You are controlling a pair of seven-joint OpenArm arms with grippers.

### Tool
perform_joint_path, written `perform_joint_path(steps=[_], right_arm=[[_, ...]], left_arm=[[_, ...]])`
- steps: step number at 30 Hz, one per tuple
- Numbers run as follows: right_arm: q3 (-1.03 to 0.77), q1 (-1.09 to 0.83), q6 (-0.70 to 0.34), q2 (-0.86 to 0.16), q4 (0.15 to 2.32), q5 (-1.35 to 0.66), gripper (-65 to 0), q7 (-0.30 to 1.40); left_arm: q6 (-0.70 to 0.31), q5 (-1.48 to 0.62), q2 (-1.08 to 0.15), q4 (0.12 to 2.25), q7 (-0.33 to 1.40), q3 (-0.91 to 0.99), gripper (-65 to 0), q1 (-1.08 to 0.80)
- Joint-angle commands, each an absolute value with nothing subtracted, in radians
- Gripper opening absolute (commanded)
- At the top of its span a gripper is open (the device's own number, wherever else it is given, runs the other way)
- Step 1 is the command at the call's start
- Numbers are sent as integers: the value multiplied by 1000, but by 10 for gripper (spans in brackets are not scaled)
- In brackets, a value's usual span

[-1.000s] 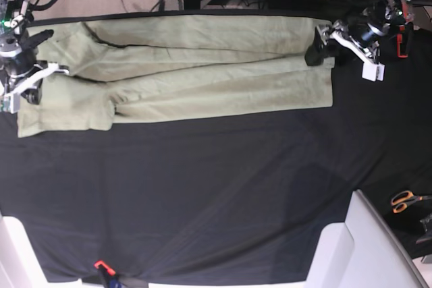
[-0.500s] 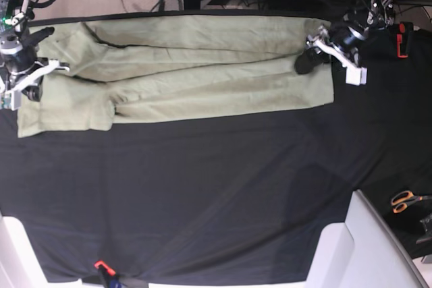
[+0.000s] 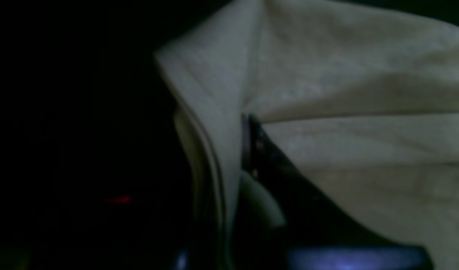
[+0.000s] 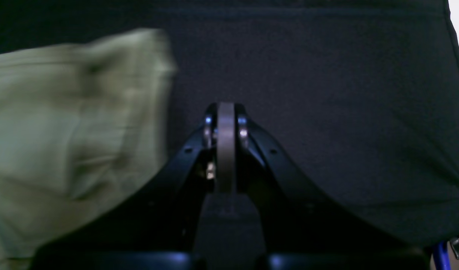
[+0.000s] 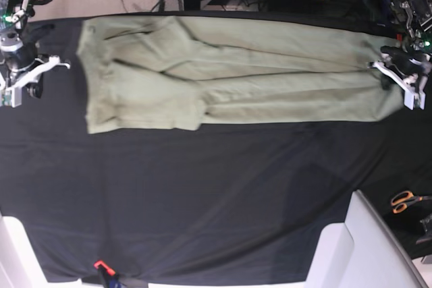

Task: Fold the T-shirt properly
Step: 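Release the strip end with the left gripper and lift it away, then fold the strip end held by the left gripper over toward the right gripper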

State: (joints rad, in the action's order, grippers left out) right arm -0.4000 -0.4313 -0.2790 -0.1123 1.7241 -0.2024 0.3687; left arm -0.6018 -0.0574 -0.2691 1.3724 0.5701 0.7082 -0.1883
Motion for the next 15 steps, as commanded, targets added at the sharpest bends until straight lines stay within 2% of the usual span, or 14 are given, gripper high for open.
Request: perform_joint_path(steps=[1, 5, 8, 15], right_arm=[[-403, -435, -277, -122, 1744, -209, -641, 346], [-401, -435, -277, -122, 1744, -209, -641, 346], [-401, -433, -277, -122, 1744, -209, -641, 346], [-407, -432, -277, -122, 1744, -209, -641, 346]], left_arm=[[-593, -25, -251, 1452, 549, 684, -650, -205], [-475, 197, -136, 1655, 549, 510, -650, -291], [-407, 321, -64, 1727, 555, 332, -650, -341], [-289, 383, 21, 1735, 556, 59, -650, -358]])
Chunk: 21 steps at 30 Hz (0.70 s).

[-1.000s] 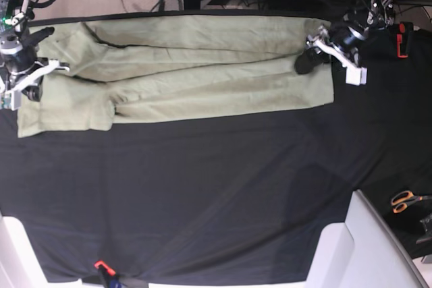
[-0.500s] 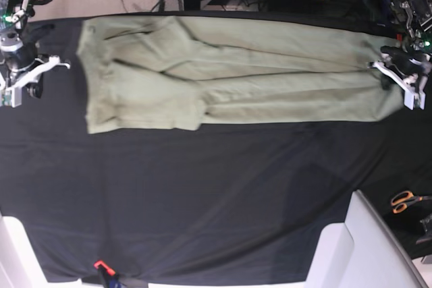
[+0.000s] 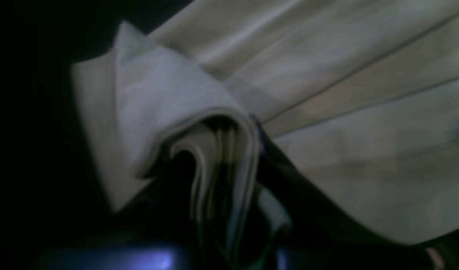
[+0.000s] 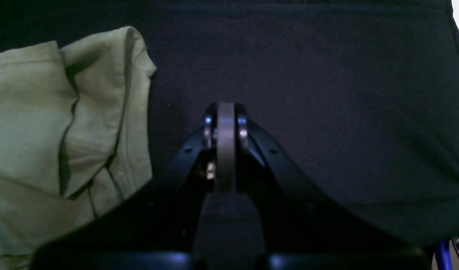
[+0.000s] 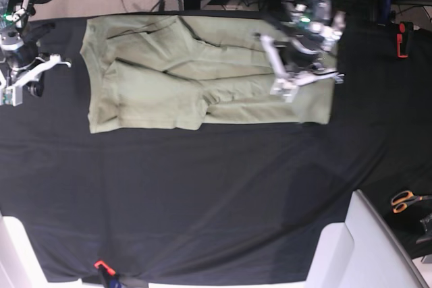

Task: Fold the T-shirt properly
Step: 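Fold the strip end held by the left gripper over toward the right gripper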

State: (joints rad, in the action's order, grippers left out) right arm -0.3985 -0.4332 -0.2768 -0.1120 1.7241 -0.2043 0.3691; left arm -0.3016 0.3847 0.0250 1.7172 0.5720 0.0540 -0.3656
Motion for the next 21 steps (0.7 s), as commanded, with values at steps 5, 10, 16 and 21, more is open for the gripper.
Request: perform_joint_path(steps=[5, 10, 16, 21], right_arm=[[-407, -432, -277, -124, 1744, -209, -641, 346], [-409, -433, -277, -124, 1744, -209, -641, 346], [-409, -433, -277, -125, 1744, -209, -641, 346], [-409, -433, -277, -125, 1744, -209, -641, 346]], left_arm=[[-282, 392, 61, 1696, 558, -35, -650, -340], [-282, 392, 82, 1606, 558, -44, -650, -311], [-282, 392, 82, 1569, 558, -44, -650, -300], [-282, 394, 76, 1569, 558, -81, -650, -298]])
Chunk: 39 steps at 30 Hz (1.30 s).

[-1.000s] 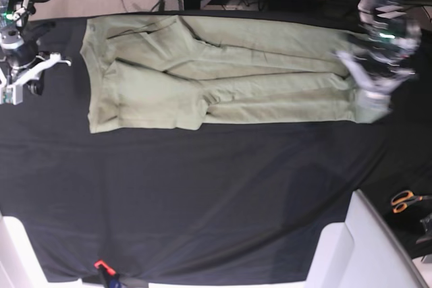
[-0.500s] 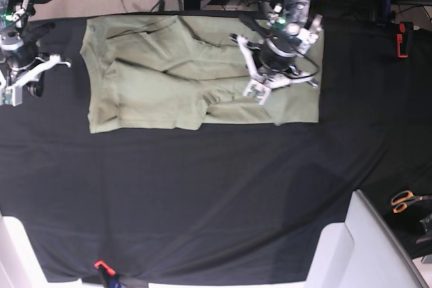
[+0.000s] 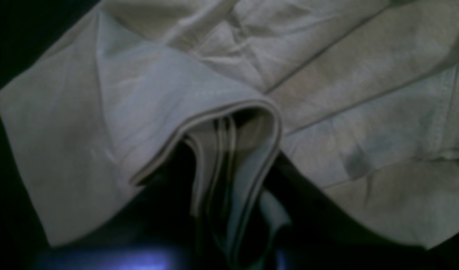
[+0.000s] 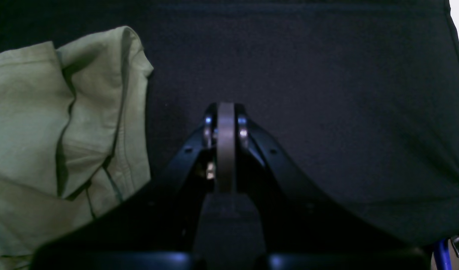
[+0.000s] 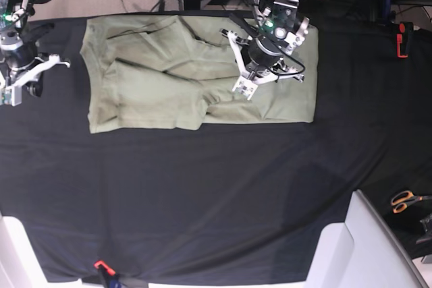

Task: Fold the T-shirt properly
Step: 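Fold the strip end held by the left gripper over toward the right gripper, then move the right gripper onto the folded stack and press it down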

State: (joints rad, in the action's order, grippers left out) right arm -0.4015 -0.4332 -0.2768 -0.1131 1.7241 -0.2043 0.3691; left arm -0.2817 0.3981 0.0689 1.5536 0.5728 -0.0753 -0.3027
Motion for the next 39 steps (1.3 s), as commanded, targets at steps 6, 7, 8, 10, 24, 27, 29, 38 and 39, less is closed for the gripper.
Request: perform_joint_path(steps=[6, 7, 8, 10, 24, 27, 29, 38, 39], right_arm=[[-409, -433, -277, -125, 1744, -209, -641, 346], [-409, -433, -277, -125, 1744, -209, -639, 346], [-409, -433, -277, -125, 1744, -209, -639, 346], [-409, -433, -277, -125, 1744, -209, -639, 346], [-406, -432, -277, -125, 1744, -209, -639, 346], [-400, -433, -277, -125, 1745, -209, -639, 346], [-397, -440, -277, -122, 1747, -209, -639, 349], [-21, -588, -278, -125, 1988, -211, -636, 515], [30, -588, -278, -127, 1988, -211, -636, 527]], left_arm=[[-282, 395, 8, 1577, 657, -260, -201, -291], [-282, 395, -10, 1580, 674, -306, -128, -283], [-280, 395, -24, 1580, 687, -344, -76, -278], [-280, 404, -47, 1580, 697, -415, 0, -272], [-280, 657, -96, 1834, 696, -542, 0, -328], [-280, 656, -108, 1939, 696, -456, 0, -375], [-280, 656, -104, 1949, 696, -389, -130, -397], [-280, 177, -128, 1933, 682, -27, -650, -452], [-280, 90, -142, 1931, 661, 19, -650, -464]])
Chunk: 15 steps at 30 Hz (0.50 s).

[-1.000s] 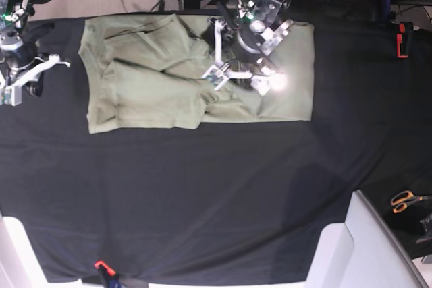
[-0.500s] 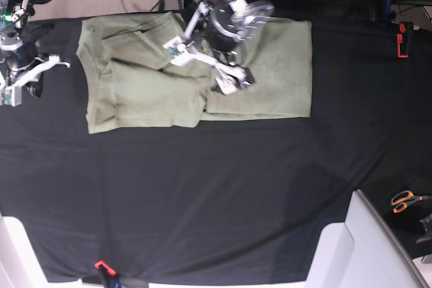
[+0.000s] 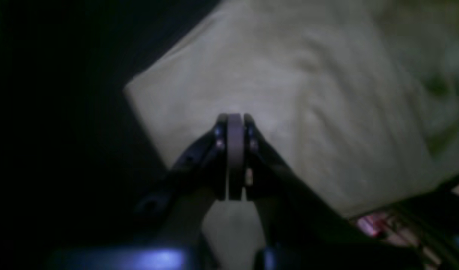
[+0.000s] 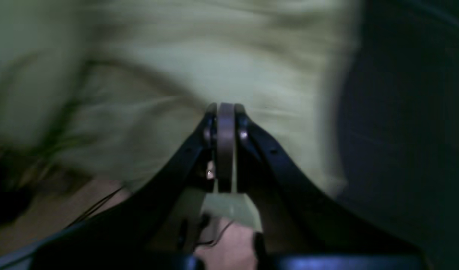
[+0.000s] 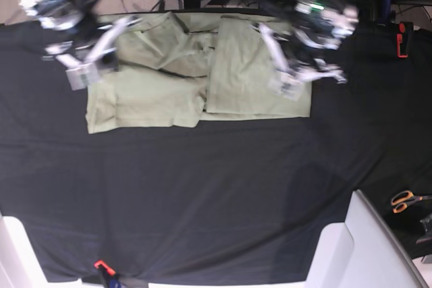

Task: Fold the T-shirt properly
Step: 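Move the right gripper onto the folded stack and press it down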

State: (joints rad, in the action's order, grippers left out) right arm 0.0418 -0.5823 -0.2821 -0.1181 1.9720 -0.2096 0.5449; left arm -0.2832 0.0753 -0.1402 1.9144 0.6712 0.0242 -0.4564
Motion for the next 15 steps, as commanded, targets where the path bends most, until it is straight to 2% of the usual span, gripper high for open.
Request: perform_joint_path(steps=[1, 4, 7, 11, 15], right_arm=[[81, -572, -278, -127, 1983, -211, -636, 544], [208, -493, -278, -125, 1974, -213, -635, 631], [321, -377, -278, -114, 1952, -214, -614, 727], [394, -240, -278, -45, 1865, -263, -473, 816], [401, -130, -278, -24, 1716, -404, -326, 820]], left_arm=[[-280, 8, -159, 1928, 630, 71, -650, -486], [-280, -171, -191, 1923, 550, 209, -650, -555], [-283, -211, -194, 1886, 498, 328, -650, -613], [-286, -219, -189, 1755, 383, 437, -650, -664], [-286, -220, -188, 1632, 271, 487, -650, -680]])
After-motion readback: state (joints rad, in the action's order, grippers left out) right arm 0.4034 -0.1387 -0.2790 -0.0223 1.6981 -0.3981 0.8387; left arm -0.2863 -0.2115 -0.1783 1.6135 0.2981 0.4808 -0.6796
